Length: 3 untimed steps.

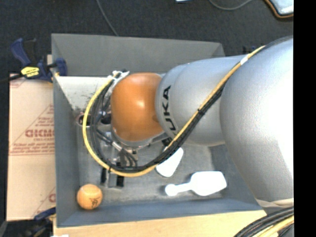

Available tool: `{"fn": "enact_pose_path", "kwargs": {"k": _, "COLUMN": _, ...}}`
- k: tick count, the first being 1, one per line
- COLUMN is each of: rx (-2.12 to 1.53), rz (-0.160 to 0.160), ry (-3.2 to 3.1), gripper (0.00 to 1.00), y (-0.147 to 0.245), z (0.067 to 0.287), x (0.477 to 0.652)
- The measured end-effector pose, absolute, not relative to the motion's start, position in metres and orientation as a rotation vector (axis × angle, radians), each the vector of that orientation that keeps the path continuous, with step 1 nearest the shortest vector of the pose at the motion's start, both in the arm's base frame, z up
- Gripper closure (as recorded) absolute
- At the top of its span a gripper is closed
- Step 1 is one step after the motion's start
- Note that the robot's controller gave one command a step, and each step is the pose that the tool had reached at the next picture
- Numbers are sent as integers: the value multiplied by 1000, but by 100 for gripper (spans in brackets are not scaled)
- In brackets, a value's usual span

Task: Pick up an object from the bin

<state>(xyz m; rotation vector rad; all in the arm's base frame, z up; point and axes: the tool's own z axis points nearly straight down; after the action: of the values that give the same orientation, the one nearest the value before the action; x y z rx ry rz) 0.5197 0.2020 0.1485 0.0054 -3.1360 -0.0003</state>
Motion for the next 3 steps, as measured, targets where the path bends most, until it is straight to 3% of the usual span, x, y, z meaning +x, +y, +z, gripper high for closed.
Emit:
{"fn": "enact_pose_path", "kwargs": {"k": 1, "rx": -2, "rz": -3, "ry": -3143, "gripper": 0, "y": 201, "z": 152, "x": 522}}
{"fn": "enact_pose_path", "kwargs": {"k": 2, "rx": 29, "rz": -4, "ry": -3145, "gripper": 0, "y": 151, "z": 72, "x": 526}}
{"fn": "enact_pose_path", "kwargs": {"k": 3, "rx": -241, "rz": -12, "ry": -3144, "gripper": 0, "y": 153, "z": 126, "x": 506}}
